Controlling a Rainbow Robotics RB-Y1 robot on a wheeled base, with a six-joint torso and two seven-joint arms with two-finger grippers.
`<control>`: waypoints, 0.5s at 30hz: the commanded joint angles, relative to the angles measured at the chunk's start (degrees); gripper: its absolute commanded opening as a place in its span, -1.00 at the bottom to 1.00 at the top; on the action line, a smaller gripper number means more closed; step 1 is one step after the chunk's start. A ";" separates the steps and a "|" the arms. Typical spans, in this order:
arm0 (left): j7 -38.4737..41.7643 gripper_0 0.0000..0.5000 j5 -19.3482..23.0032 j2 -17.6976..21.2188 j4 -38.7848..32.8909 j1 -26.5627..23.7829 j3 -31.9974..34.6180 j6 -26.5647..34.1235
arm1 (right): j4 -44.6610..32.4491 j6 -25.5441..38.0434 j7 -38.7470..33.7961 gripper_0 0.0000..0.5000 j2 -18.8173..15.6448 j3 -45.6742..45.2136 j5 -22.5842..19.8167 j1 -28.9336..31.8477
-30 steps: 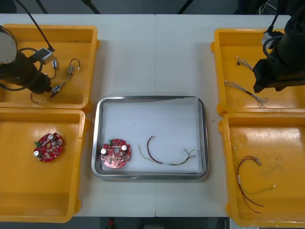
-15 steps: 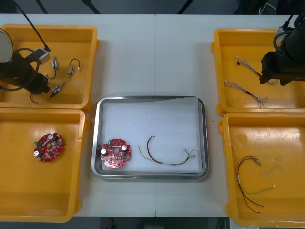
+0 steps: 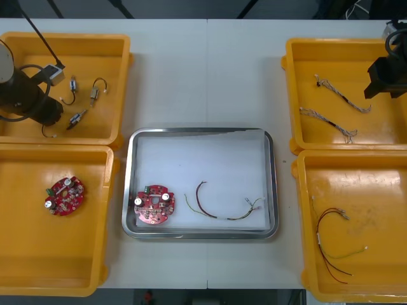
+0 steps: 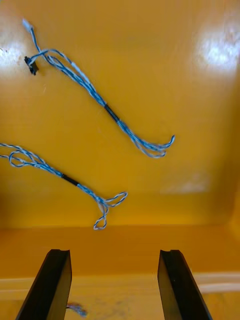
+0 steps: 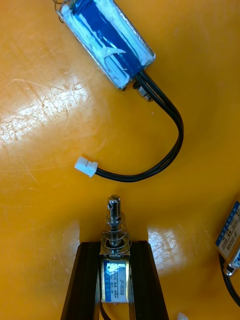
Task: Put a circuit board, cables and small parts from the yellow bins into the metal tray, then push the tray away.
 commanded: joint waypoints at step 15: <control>-5.75 -1.00 2.29 4.28 1.11 -6.36 4.16 3.72 | 21.75 -13.30 39.52 1.00 7.66 -1.65 0.56 -9.12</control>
